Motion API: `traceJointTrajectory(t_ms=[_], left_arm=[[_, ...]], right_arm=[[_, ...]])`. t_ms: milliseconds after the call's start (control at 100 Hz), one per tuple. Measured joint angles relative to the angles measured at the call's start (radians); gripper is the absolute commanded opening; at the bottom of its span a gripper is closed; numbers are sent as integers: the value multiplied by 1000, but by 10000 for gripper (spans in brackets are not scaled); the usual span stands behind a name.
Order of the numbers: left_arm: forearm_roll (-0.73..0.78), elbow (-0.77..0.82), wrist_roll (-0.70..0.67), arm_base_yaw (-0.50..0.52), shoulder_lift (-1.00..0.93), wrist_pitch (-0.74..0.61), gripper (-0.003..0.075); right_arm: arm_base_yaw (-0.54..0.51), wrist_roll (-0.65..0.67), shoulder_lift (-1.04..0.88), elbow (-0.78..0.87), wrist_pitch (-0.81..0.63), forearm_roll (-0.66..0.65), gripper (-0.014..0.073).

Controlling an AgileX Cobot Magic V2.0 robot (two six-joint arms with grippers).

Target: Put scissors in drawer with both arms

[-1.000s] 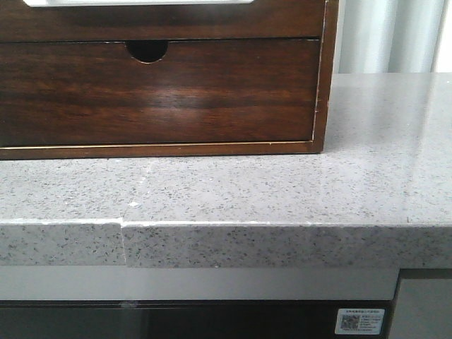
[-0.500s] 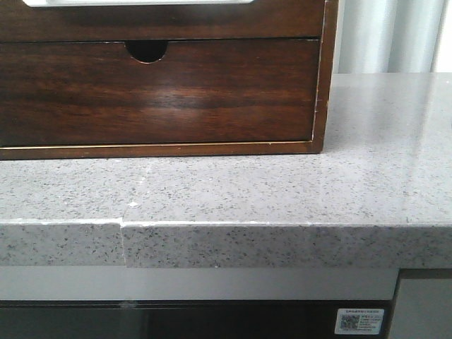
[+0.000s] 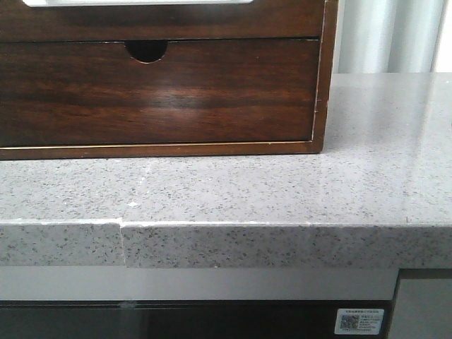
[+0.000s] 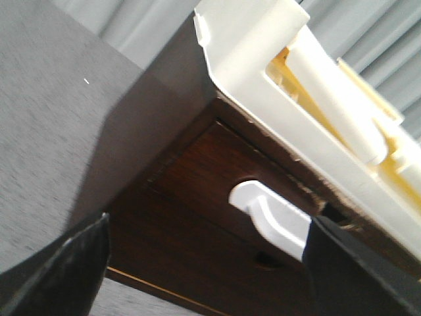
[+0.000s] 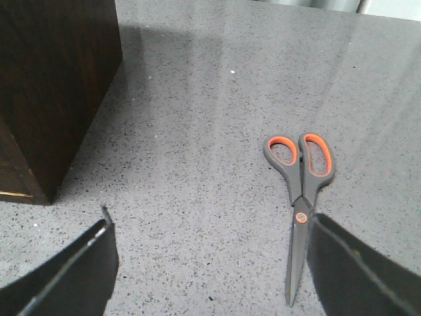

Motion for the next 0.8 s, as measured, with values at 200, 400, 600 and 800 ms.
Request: traceJointTrajectory(t_ms=[200,400,600,800], left_arm=[[-185,-2,6,0,79,35,566],[-456,-10,207,0,178,113,566],[-775,-10,493,0,286,195,564],[-982,-12,708,0,403,276,564]], right_arm=[[0,0,0,0,0,23,534],[0,0,0,0,0,25,534],[0,0,0,0,0,27,534],[0,-2,0,0,0,28,534]])
